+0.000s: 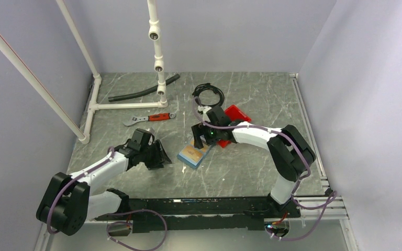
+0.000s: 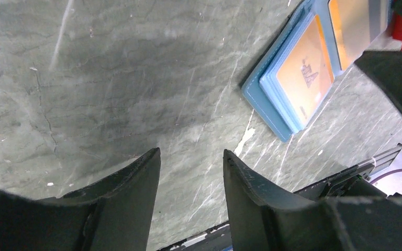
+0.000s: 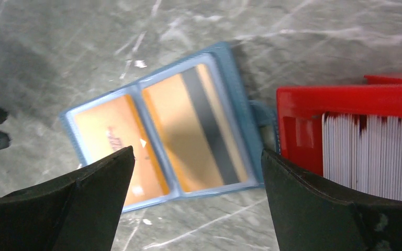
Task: Put the credit cards into the card holder
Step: Insert the credit card into the card holder.
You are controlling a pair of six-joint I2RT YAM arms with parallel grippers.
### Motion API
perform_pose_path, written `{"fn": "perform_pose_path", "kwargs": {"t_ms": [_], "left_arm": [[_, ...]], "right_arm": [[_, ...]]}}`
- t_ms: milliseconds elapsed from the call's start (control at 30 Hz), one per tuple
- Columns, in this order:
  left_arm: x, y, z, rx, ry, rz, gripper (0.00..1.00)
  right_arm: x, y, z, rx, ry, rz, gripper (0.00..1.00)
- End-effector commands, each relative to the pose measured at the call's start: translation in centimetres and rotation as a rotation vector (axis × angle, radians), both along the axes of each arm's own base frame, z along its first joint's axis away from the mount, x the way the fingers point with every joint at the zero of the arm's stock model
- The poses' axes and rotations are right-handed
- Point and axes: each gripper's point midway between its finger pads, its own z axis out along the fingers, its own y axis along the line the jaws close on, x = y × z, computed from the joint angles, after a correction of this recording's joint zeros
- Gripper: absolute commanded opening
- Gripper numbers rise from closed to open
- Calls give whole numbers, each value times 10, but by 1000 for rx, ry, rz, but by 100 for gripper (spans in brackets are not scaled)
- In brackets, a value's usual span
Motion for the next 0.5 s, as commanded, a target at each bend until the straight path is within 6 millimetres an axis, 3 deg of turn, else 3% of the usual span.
{"fn": "perform_pose_path", "kwargs": {"t_ms": [0,467], "left_arm": [[11,-3,17,-15,-51,-6,53],[15,-18,27,-78,-55,-55,56]], "right_arm": [[33,-33,5,-87,-85,-100,93],[95,-104,-6,-254,-166,-294,93]]}}
